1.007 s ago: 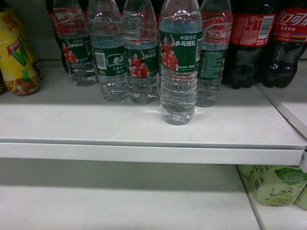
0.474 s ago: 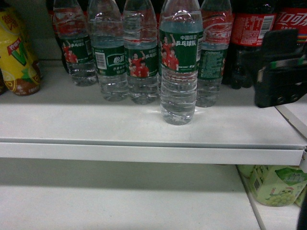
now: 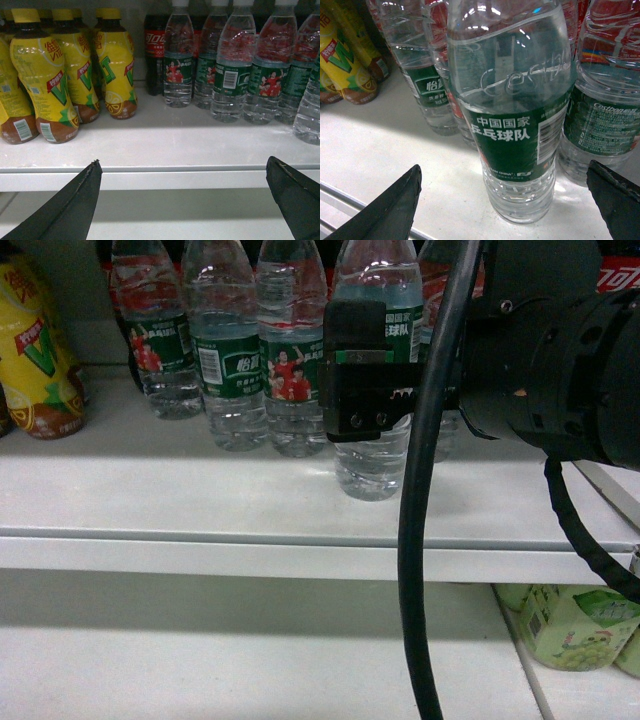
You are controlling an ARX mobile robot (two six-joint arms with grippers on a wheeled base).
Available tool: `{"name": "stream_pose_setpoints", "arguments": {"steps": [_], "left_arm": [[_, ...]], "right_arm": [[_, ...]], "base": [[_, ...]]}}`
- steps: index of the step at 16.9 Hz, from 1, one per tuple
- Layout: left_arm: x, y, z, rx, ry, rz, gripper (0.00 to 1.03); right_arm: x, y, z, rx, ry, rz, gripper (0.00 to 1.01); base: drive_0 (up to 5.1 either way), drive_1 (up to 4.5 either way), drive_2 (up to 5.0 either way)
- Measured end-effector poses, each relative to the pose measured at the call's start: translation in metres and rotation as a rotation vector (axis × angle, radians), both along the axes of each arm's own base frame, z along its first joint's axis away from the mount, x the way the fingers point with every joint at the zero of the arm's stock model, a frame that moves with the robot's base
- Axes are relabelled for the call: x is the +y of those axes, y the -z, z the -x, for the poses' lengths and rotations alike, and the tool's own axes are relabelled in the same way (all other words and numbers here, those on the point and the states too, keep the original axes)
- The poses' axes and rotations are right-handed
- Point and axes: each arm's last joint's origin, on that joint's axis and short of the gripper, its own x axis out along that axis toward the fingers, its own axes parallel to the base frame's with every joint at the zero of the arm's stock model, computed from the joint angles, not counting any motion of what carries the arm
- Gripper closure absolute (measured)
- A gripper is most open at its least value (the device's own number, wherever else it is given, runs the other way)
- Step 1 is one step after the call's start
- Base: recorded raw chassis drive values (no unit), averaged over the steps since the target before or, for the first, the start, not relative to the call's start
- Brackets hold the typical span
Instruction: Move water from second to third shelf
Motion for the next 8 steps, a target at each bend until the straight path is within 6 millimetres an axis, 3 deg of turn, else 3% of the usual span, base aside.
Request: {"name": "stream_pose_setpoints", "arguments": {"steps": [2,8], "left_arm": [[0.000,0.000,0.000,0.000,0.000,0.000,0.05],[0.000,0.000,0.000,0.000,0.000,0.000,0.05]], "right_arm": [[0.007,0.002,-0.014,0.033,0.029,-0.002,0.03],[0.014,0.005,-0.028,0.044,0.063,0.013,0.03]], "base": [[0.0,0.00,0.0],[0.0,0.00,0.0]]}}
